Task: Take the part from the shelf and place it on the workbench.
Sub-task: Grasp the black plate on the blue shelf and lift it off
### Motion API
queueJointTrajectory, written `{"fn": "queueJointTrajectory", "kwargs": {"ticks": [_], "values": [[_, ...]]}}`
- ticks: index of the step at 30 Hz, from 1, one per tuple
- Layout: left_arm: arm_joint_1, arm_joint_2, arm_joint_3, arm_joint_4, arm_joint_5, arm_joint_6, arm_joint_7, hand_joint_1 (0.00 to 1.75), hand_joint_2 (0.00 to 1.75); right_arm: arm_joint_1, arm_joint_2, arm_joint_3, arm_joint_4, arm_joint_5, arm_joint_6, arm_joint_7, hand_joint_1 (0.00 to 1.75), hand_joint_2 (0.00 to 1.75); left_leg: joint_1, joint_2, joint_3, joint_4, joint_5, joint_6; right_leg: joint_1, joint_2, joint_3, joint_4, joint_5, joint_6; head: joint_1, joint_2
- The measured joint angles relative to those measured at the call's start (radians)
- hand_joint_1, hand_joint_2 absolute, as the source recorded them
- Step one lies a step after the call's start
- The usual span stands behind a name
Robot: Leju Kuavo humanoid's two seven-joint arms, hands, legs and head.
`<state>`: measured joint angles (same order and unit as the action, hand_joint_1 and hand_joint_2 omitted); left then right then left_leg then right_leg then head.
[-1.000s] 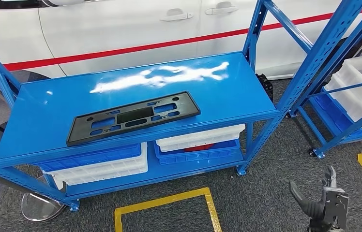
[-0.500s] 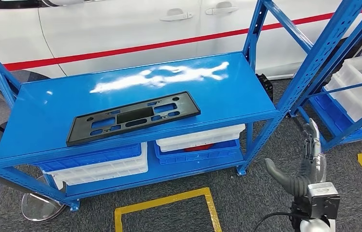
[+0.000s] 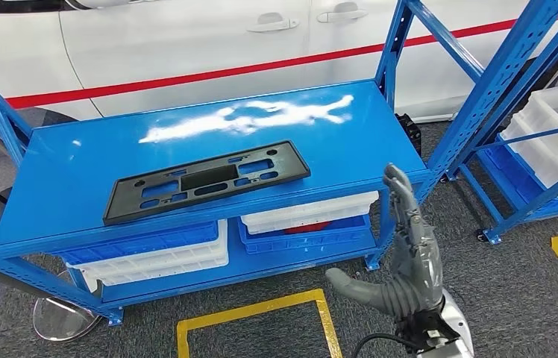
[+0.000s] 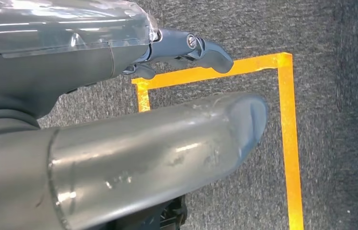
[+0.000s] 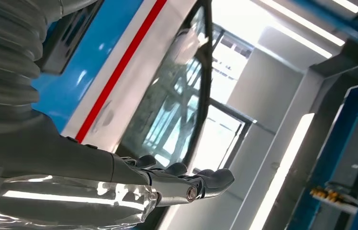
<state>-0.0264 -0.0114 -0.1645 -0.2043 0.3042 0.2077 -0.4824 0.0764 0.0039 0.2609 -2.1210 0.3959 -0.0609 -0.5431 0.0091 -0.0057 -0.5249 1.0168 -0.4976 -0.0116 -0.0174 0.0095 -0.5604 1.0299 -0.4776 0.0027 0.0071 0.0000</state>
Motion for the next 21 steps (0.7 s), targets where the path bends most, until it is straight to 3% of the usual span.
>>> {"fn": "queueJointTrajectory", "kwargs": {"ticks": [4,7,9,11,12,13,14,15,17,19,21], "values": [[-0.002,0.0,-0.008,0.005,-0.003,-0.003,-0.006,0.0,0.0,-0.013,-0.02,0.117,-0.036,0.013,-0.025,0.033,0.0,1.75,-0.002,0.0,-0.004,0.007,-0.002,0.008,-0.002,0.0,0.0,-0.001,0.002,0.009,0.0,0.0],[-0.004,-0.002,-0.011,0.006,-0.007,-0.004,-0.011,0.0,0.0,-0.021,-0.03,0.188,-0.061,0.02,-0.043,0.057,0.0,1.75,0.002,0.001,0.002,-0.014,0.013,0.026,-0.002,-0.002,-0.001,0.001,-0.001,0.021,0.001,0.0],[-0.006,-0.004,-0.013,0.007,-0.01,-0.005,-0.013,0.0,0.0,-0.025,-0.038,0.213,-0.072,0.022,-0.048,0.065,0.0,1.75,0.007,0.005,0.01,-0.032,0.026,0.039,0.0,-0.004,-0.03,0.063,-0.042,0.025,0.005,0.0],[-0.006,-0.005,-0.014,0.007,-0.011,-0.005,-0.014,0.0,0.0,-0.027,-0.046,0.227,-0.076,0.023,-0.05,0.068,0.0,1.75,0.005,0.007,0.007,-0.033,0.029,0.043,0.0,-0.004,-0.09,0.185,-0.101,0.027,0.006,0.0],[-0.006,-0.005,-0.015,0.008,-0.011,-0.006,-0.014,0.0,0.0,-0.027,-0.049,0.233,-0.077,0.023,-0.052,0.069,0.0,1.75,0.004,0.007,0.005,-0.031,0.028,0.043,-0.001,-0.004,-0.117,0.237,-0.116,0.029,0.006,0.0],[-0.006,-0.005,-0.016,0.01,-0.015,-0.006,-0.014,0.0,0.0,-0.027,-0.052,0.237,-0.077,0.031,-0.06,0.076,0.0,1.75,0.004,0.007,0.004,-0.03,0.027,0.042,-0.002,-0.005,-0.13,0.26,-0.113,0.03,0.007,0.0],[-0.006,-0.006,-0.02,0.011,-0.021,-0.006,-0.015,0.0,0.0,-0.031,-0.053,0.239,-0.076,0.046,-0.076,0.09,0.0,1.75,0.004,0.006,0.005,-0.028,0.026,0.041,-0.003,-0.005,-0.126,0.245,-0.091,0.031,0.007,0.0],[-0.006,-0.008,-0.026,0.012,-0.035,-0.007,-0.017,0.0,0.0,-0.054,-0.055,0.245,-0.057,0.108,-0.128,0.139,0.0,1.75,0.004,0.004,0.006,-0.025,0.023,0.037,-0.005,-0.005,-0.104,0.194,-0.053,0.03,0.007,0.0],[-0.011,-0.013,-0.046,0.012,-0.068,-0.007,-0.021,0.0,0.0,-0.188,-0.064,0.283,0.044,0.338,-0.265,0.336,0.0,1.75,0.001,0.007,0.002,-0.014,0.016,0.024,-0.008,-0.003,-0.052,0.065,0.01,0.026,0.01,0.0],[-0.025,-0.017,-0.064,0.012,-0.091,-0.007,-0.024,0.0,0.0,-0.373,-0.078,0.39,0.202,0.731,-0.362,0.718,0.0,1.75,-0.003,0.014,-0.011,-0.005,0.013,0.008,-0.005,-0.001,-0.038,0.012,0.026,0.016,0.007,0.0],[-0.037,-0.02,-0.079,0.012,-0.103,-0.007,-0.03,0.0,0.0,-0.479,-0.084,0.573,0.347,1.091,-0.412,1.112,0.0,1.75,-0.001,0.014,-0.016,-0.004,0.016,-0.003,-0.001,-0.005,-0.043,0.011,0.026,0.003,0.005,0.0]]}}
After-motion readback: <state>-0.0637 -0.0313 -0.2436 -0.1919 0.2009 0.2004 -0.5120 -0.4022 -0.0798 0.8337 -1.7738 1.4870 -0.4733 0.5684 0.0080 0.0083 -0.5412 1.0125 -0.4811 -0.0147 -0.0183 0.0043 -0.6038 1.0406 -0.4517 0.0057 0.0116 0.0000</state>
